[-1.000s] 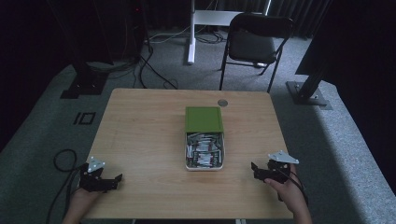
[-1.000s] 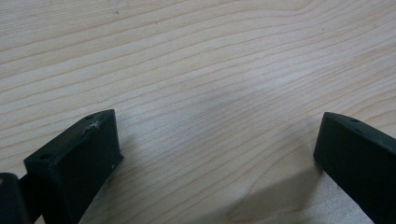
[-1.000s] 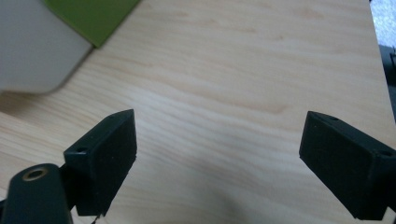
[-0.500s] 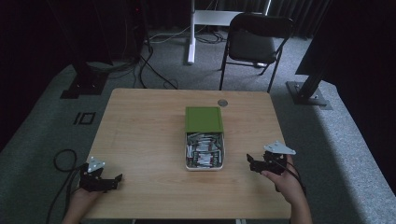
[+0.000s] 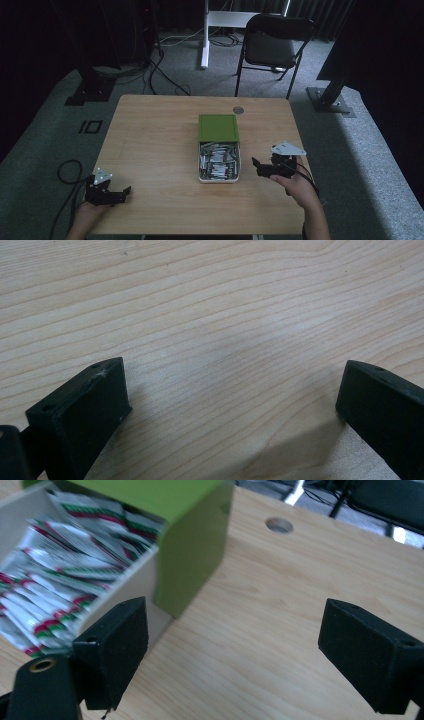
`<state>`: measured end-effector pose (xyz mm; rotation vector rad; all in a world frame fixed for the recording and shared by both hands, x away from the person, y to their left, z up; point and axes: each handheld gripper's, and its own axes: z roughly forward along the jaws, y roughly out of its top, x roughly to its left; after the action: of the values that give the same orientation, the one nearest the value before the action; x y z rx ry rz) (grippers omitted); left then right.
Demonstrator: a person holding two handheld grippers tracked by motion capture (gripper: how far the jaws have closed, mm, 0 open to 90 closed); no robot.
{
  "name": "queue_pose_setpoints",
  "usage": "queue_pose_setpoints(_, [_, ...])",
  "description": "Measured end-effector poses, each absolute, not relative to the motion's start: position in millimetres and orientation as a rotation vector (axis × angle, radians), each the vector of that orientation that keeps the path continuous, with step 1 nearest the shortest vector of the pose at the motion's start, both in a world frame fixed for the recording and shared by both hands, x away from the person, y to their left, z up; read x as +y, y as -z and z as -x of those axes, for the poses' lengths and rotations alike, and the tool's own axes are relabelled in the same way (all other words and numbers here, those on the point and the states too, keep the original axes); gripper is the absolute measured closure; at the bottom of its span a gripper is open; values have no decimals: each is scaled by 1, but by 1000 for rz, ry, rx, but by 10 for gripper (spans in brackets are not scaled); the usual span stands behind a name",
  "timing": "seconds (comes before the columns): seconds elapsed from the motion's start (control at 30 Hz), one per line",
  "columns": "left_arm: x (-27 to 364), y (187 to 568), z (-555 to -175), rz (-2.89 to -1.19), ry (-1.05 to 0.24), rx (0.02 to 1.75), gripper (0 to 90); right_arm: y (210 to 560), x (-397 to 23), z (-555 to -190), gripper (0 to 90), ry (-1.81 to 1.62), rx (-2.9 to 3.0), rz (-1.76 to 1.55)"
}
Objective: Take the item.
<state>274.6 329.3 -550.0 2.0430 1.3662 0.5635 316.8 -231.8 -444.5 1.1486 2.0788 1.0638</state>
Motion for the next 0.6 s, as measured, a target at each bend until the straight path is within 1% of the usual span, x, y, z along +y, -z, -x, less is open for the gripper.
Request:
queue_pose_setpoints(0.07, [329, 550, -275, -2043, -564, 1366, 13, 442, -227, -319, 138, -1075, 2082, -1136])
queue_pose_setpoints(0.53, [329, 550, -275, -2042, -564, 1366, 13, 431, -188, -329, 149, -1104, 2158, -990])
queue_pose_setpoints(0.6, [329, 550, -275, -2042, -564, 1367, 13, 429, -181, -332, 165, -1102, 2172, -963])
